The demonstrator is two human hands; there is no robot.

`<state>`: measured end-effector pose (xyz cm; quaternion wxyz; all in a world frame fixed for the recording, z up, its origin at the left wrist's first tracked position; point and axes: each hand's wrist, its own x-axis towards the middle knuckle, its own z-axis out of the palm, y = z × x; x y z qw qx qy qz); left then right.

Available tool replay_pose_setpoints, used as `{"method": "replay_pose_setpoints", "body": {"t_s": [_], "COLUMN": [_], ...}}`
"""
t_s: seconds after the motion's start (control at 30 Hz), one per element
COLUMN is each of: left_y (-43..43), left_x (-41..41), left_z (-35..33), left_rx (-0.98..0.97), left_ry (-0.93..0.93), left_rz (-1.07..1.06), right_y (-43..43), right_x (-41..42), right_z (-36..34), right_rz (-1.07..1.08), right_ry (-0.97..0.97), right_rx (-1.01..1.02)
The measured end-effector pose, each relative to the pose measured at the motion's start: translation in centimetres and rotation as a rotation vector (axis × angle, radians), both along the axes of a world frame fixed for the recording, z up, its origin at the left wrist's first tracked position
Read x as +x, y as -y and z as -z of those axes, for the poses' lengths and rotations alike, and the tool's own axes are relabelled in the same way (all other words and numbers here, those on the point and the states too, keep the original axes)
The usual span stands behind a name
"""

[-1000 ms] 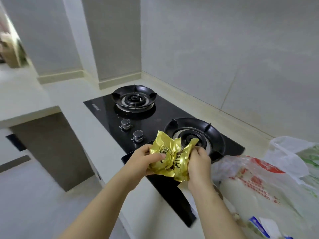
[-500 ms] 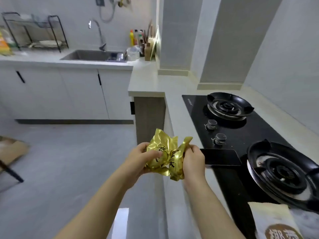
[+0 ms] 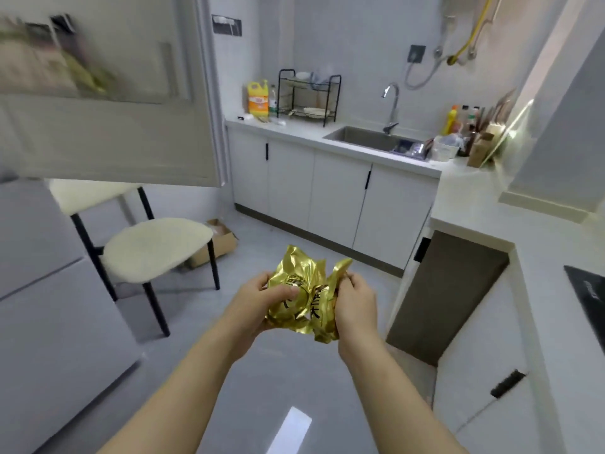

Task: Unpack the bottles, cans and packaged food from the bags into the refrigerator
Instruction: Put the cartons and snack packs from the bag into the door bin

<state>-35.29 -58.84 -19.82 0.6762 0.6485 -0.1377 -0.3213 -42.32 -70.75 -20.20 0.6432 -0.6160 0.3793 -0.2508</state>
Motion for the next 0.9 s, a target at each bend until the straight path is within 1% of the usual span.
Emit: {"method": "replay_pose_setpoints", "body": {"t_s": [0.2,0.43,0.67,0.9], "left_y": [-8.1,-14.8,-18.6,-19.9], "left_x": [6.8,12.6,17.0,21.8], "left_z": [-3.5,-7.4,-11.1,-15.2], "left_rx": [-0.057,-0.090,-0.149,-0.176], "left_ry": [0.101,0.219,0.326,0.453], "left_rz": [-0.209,-0.388,-0.536,-0.674], "right_y": [-7.4,-13.5,-17.5,-19.7], "right_x": [9.2,17.7,23.9,29.9], "right_z": [-3.2,-6.9,-11.4,-15.7], "right_rz": [-0.192,-0.326,-0.419,-0.530], "right_ry": [0.112,0.228,0.368,0.532], "right_rx": [-0.072,-0.165,-0.209,-0.215]}}
